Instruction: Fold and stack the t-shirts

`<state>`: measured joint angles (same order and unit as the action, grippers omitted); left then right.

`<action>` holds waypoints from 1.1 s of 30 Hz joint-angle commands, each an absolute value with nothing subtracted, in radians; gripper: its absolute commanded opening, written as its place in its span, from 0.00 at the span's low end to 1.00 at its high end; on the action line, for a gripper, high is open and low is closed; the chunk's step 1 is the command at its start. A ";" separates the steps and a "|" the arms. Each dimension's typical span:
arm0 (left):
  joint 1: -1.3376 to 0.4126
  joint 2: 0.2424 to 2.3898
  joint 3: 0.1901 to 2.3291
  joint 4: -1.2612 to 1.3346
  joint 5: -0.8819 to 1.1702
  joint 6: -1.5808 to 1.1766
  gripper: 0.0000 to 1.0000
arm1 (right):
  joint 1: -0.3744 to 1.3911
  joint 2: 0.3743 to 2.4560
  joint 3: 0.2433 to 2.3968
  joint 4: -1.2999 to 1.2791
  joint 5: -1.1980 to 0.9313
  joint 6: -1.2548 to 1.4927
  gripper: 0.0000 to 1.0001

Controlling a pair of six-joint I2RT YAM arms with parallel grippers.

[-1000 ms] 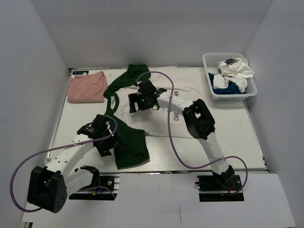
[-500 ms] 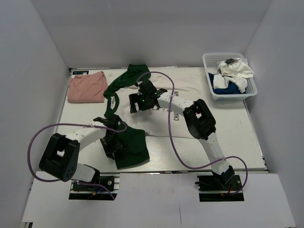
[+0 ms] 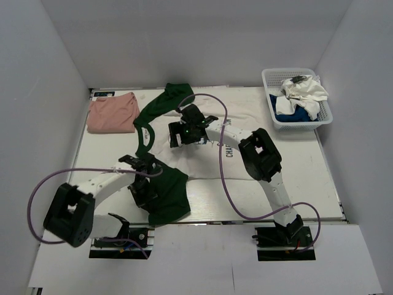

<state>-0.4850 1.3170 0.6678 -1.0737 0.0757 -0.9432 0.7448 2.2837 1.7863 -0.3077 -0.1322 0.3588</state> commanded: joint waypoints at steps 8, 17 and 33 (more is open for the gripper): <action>-0.509 1.101 0.647 -1.285 0.309 -0.980 0.00 | 0.684 2.296 1.763 -0.367 -0.087 0.379 0.90; -0.518 1.032 0.621 -1.402 0.377 -0.928 0.23 | 0.684 2.301 1.782 -0.364 -0.110 0.370 0.90; -0.497 1.466 1.096 -1.150 0.056 -0.798 0.85 | 0.673 2.235 1.758 -0.353 -0.089 0.293 0.90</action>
<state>-0.5114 1.3811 0.9852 -1.2980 0.1745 -0.8433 0.6964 2.2784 1.7836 -0.3122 -0.1463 0.3424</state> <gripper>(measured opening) 0.830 0.904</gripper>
